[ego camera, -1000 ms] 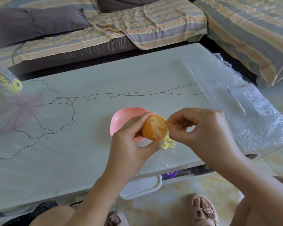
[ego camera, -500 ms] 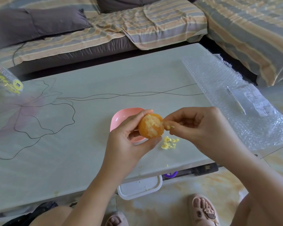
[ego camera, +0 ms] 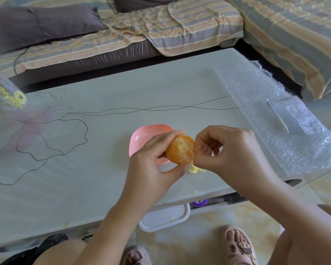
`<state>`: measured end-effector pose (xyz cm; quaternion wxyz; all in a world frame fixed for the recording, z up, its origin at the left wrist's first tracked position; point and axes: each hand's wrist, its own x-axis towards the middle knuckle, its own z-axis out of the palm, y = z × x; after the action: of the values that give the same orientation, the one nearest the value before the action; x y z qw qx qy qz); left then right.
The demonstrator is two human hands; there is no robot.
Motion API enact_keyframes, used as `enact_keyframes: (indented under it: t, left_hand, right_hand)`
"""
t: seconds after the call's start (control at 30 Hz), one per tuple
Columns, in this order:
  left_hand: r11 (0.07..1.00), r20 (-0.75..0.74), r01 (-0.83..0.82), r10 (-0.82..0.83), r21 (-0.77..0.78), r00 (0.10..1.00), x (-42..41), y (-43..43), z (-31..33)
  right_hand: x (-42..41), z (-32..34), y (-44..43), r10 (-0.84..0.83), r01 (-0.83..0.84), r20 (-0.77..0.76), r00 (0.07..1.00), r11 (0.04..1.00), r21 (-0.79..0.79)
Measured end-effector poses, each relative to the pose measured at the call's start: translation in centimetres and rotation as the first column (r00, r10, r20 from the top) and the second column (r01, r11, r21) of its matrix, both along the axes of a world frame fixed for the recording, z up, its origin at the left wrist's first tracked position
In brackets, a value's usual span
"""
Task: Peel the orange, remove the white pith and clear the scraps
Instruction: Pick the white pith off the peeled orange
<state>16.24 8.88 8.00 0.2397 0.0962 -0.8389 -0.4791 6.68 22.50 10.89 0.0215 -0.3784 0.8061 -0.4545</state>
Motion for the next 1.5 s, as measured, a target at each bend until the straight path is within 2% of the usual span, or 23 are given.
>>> enact_keyframes:
  t: [0.27,0.6,0.67,0.83,1.07,1.23,1.33,1.5]
  left_hand:
    - [0.997,0.008,0.055,-0.055,0.050,0.998,0.0,-0.2,0.2]
    - [0.977,0.035,0.136,-0.143,0.161,0.989,0.3,-0.1,0.6]
    - [0.982,0.045,0.110,-0.118,0.152,0.992,0.2,-0.2,0.5]
    - [1.000,0.049,0.019,-0.018,-0.014,0.999,0.1,-0.4,0.1]
    - [0.964,0.028,-0.043,0.052,-0.262,0.998,0.2,-0.4,-0.4]
    - [0.923,0.013,-0.088,0.100,-0.375,0.995,0.2,-0.2,-0.6]
    - [0.902,-0.004,-0.103,0.112,-0.420,0.994,0.1,-0.2,-0.5]
    - [0.887,-0.030,-0.109,0.107,-0.448,0.994,0.1,-0.4,-0.7]
  right_hand:
    - [0.1,-0.2,0.1,0.008,-0.010,-0.079,0.997,0.999,-0.031]
    - [-0.9,0.1,0.6,-0.015,0.017,0.022,1.000,0.994,-0.107]
    - [-1.1,0.3,0.9,0.019,-0.019,-0.006,1.000,0.990,-0.142]
    - [-1.0,0.0,1.1,0.118,-0.142,-0.203,0.972,0.984,-0.107]
    - [-0.9,-1.0,0.7,0.139,-0.159,-0.355,0.925,0.987,-0.028]
    - [-0.5,-1.9,0.2,0.124,-0.102,-0.547,0.828,0.992,0.070]
    - [-0.2,-2.3,-0.1,0.084,-0.028,-0.592,0.801,0.994,0.103]
    - [0.0,-2.5,-0.2,0.072,-0.003,-0.628,0.775,0.994,0.110]
